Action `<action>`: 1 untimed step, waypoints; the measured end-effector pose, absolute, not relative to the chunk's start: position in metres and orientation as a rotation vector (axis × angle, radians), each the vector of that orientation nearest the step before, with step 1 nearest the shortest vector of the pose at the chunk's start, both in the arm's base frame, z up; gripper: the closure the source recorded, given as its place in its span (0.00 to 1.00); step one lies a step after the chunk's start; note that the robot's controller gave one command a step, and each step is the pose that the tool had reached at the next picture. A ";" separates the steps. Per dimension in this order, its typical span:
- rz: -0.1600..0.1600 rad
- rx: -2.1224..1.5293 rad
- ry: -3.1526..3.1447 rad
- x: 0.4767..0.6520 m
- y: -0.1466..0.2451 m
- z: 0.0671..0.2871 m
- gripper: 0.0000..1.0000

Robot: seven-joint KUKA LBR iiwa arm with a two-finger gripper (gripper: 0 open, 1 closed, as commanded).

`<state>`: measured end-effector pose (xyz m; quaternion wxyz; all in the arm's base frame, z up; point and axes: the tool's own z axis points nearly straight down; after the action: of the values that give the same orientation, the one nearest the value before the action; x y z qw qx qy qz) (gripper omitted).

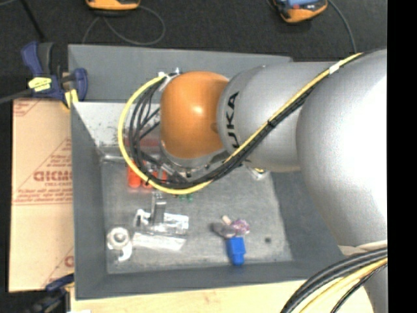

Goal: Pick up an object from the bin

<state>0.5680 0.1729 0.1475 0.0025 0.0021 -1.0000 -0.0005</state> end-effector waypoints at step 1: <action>-0.011 0.064 -3.145 0.510 0.139 0.072 0.00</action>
Offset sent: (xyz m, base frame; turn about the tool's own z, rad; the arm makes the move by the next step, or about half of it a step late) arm -0.0586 -0.0362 -0.0775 -0.0394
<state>0.5103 0.1390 0.0717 -0.0022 0.0204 -0.9998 -0.0036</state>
